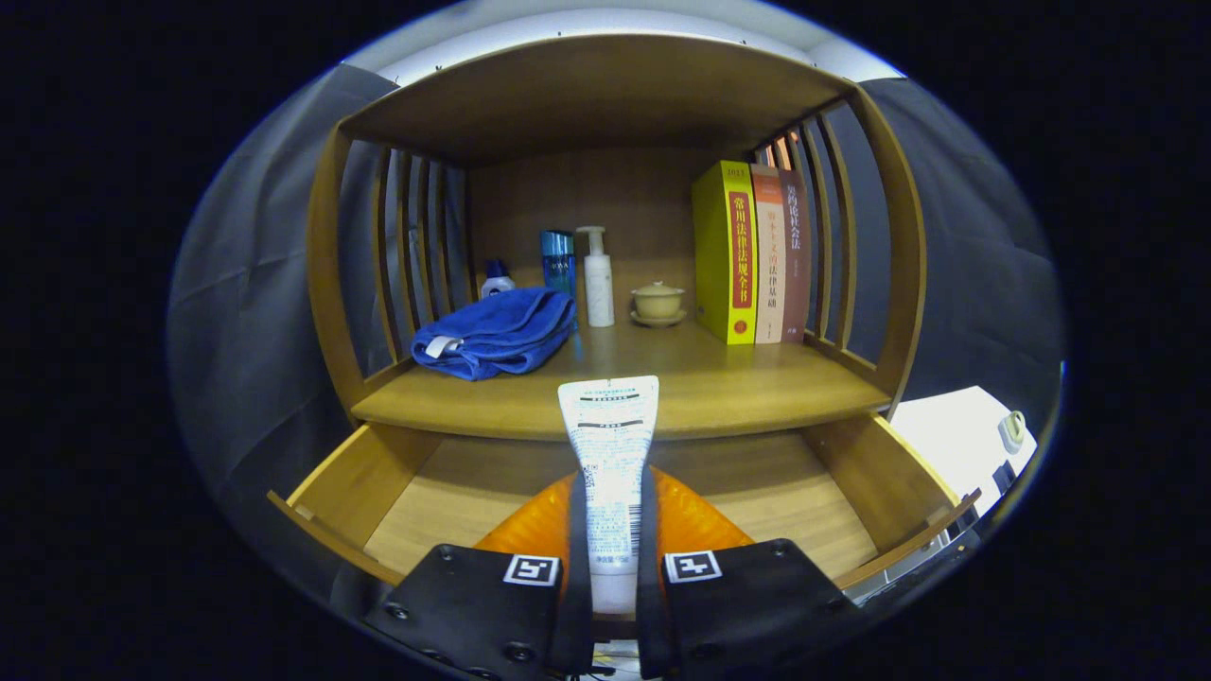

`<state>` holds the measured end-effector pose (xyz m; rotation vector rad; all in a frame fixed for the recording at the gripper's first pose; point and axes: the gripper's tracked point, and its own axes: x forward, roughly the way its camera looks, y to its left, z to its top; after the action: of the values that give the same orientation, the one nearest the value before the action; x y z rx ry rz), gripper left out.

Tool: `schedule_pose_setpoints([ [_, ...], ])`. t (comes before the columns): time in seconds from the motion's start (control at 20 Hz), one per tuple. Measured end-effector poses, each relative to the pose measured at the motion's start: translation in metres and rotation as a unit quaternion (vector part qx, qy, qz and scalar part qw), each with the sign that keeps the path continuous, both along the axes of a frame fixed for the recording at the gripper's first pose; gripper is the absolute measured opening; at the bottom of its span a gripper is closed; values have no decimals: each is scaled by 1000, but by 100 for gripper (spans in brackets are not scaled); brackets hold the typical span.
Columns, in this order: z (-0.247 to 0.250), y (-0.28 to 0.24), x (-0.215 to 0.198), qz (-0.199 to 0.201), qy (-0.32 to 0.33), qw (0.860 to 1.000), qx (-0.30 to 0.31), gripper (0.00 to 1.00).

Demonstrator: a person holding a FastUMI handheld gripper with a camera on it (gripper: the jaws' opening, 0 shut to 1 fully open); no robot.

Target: Pull open the drawer, take out the items inside it, and place them on the countertop above the cabinet.

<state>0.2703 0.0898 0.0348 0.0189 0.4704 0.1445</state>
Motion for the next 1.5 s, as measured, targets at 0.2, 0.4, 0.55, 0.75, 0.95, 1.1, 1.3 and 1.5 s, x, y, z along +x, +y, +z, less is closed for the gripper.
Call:
schedule_pose_setpoints([
  [0.2,29,3,19,-6,-16,1000,0,27],
  [0.4,51,1,59,-20,-1,1000,11,27],
  [0.55,50,-6,106,-36,28,999,2,27],
  [0.75,28,-5,155,-49,77,996,3,27],
  [0.95,-6,3,171,-54,130,990,11,27],
  [1.1,-9,5,184,-53,126,991,3,27],
  [1.3,-13,10,189,-37,128,991,-12,28],
  [1.5,-16,11,190,-31,136,990,-24,29],
])
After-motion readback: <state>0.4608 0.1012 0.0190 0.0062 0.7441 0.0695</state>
